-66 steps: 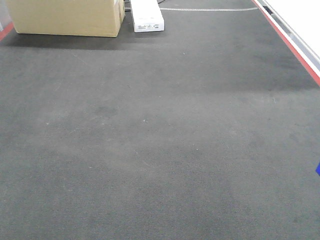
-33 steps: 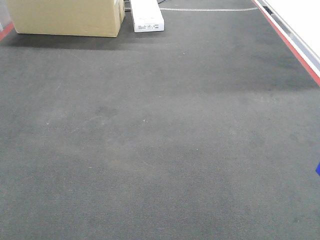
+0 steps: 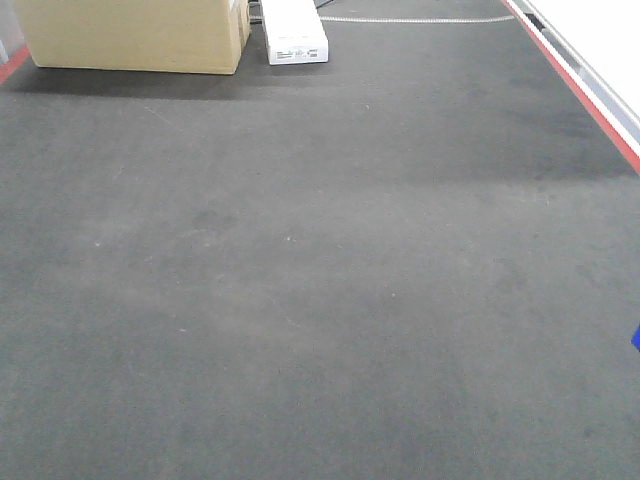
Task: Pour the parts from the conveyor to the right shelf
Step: 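Drive away from the conveyor holding the block in the right gripper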
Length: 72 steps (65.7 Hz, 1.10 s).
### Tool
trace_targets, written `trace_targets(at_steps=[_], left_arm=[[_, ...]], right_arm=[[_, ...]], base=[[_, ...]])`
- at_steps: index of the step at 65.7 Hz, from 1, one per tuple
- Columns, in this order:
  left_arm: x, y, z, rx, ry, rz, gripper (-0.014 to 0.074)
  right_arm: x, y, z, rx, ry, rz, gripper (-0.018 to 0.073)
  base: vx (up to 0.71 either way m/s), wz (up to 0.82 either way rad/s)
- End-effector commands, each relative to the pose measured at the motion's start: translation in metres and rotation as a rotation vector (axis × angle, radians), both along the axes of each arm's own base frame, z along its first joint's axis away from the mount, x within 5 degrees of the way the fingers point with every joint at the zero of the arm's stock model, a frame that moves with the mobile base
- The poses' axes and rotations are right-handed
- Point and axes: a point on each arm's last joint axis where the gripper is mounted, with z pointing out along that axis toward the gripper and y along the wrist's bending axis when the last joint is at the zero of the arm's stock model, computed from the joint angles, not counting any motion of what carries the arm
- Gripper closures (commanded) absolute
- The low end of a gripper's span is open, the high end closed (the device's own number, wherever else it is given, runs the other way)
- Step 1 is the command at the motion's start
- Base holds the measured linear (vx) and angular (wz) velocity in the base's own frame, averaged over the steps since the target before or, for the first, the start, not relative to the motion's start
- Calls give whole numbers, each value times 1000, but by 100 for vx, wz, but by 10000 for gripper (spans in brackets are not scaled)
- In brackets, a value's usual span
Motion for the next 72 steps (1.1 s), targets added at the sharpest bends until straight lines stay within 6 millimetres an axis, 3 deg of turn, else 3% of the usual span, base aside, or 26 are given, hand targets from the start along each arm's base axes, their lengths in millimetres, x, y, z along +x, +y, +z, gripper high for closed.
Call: trace_targets(at_steps=[1,28,72], left_arm=[[-2,0,14,-15,-105,-8,603],[-2,0,14,-15,-105,-8,603],[-2,0,14,-15,-104,-8,603]], right_arm=[[-2,-1,16,3,-107,-12,568],[-2,-1,16,3,-107,-12,568],[-2,-1,16,3,-107,-12,568]], base=[[-6,0],[-23,9],[-44,-6]])
